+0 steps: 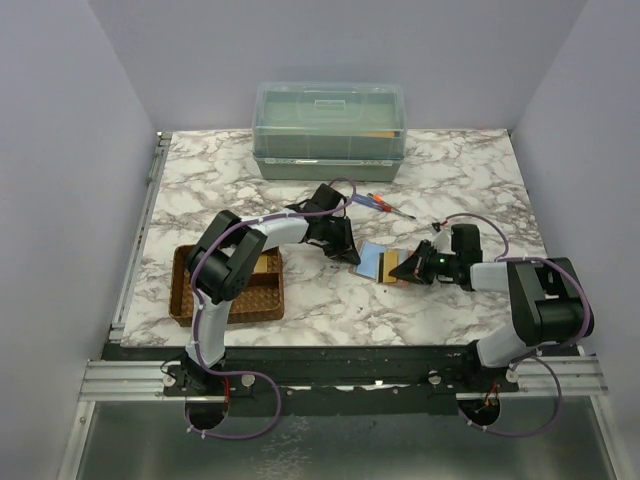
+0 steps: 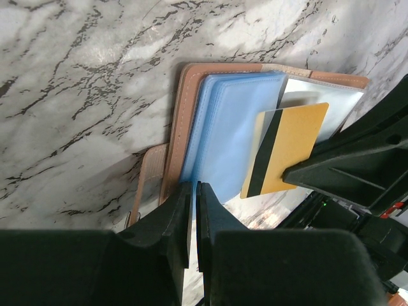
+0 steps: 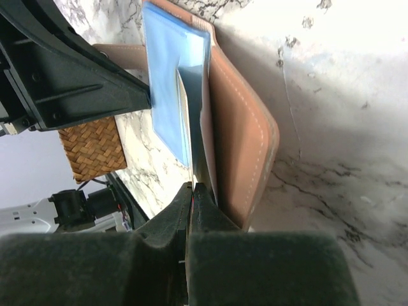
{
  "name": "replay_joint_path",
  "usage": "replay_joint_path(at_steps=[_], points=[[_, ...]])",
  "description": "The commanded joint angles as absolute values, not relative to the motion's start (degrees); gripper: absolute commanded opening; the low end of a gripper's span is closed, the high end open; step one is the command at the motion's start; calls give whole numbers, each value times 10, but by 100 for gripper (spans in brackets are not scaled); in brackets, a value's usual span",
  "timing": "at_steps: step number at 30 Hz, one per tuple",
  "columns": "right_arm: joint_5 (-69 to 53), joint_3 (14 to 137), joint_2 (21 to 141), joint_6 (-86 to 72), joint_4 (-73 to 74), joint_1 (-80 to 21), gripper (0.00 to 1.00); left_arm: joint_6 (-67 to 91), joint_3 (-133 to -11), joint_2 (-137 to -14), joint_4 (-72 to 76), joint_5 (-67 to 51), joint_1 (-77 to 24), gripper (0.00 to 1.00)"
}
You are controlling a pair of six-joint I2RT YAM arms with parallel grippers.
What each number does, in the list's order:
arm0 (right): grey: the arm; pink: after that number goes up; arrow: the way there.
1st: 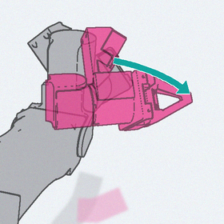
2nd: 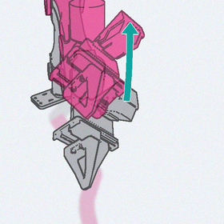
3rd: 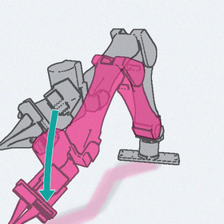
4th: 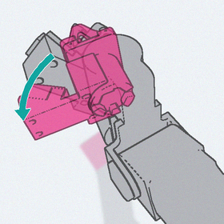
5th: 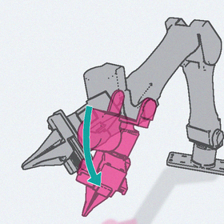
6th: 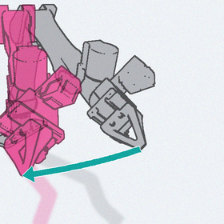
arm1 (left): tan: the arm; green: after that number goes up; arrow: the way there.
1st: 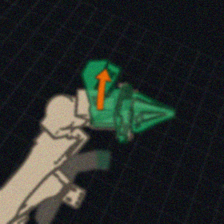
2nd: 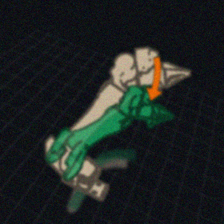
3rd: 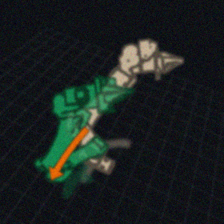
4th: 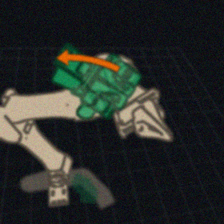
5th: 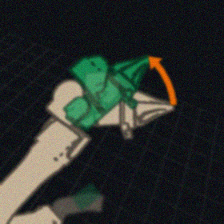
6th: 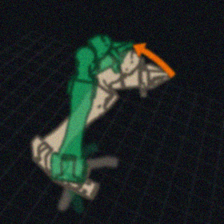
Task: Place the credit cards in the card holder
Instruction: Insert the credit card into the card holder.
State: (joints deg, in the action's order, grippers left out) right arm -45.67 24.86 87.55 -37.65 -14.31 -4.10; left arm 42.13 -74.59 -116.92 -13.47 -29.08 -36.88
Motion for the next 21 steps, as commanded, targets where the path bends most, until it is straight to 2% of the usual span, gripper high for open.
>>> replay_joint_path(at_steps=[1, 21], points=[[-468, 258, 907, -387, -203, -38, 0, 413, -750, -1186, -149, -282, -372, 13], [-416, 236, 926, -415, -267, -38, 0, 419, -751, -1185, -150, -289, -377, 13]])
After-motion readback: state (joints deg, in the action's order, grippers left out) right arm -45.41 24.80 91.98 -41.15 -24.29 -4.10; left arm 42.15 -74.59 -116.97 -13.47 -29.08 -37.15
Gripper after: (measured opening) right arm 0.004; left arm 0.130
